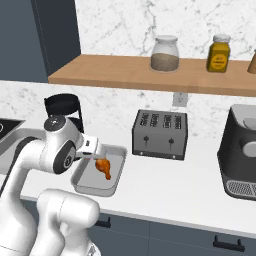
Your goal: Place one avocado and one chicken drumstick in each tupperware on the nearby counter, to pack two identical lunches.
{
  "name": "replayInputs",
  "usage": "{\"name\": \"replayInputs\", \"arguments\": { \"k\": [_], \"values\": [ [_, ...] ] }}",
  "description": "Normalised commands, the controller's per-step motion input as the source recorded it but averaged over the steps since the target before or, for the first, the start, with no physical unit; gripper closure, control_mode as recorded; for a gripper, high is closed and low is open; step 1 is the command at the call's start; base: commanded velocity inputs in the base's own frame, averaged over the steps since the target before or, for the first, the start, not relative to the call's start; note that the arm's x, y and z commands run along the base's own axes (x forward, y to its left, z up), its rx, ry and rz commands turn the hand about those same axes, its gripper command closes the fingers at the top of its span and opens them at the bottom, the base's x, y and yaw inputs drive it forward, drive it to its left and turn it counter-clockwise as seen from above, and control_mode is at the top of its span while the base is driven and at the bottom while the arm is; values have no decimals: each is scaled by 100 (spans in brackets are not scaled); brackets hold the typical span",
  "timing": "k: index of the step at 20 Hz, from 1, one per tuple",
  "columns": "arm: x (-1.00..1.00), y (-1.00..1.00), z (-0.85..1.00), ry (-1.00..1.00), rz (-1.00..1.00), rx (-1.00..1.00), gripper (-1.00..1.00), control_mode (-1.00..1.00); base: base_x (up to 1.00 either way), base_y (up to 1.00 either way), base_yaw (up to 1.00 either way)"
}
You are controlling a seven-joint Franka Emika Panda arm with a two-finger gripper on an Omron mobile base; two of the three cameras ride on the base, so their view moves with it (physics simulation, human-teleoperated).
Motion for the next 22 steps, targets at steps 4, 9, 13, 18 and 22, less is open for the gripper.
{"name": "replayInputs", "arguments": {
  "k": [4, 9, 13, 18, 22],
  "values": [
    [-100, -1, 39, -11, -4, 13, -100, -100, 0, 0, 0],
    [-100, 0, -14, -6, 0, 0, -100, -100, 0, 0, 0],
    [-100, 3, -47, -14, 0, 0, -100, -100, 0, 0, 0],
    [-40, 4, -22, -5, 0, -1, -100, 100, -59, 5, 0],
    [0, 0, 0, 0, 0, 0, -100, 100, -90, 0, 0]
  ]
}}
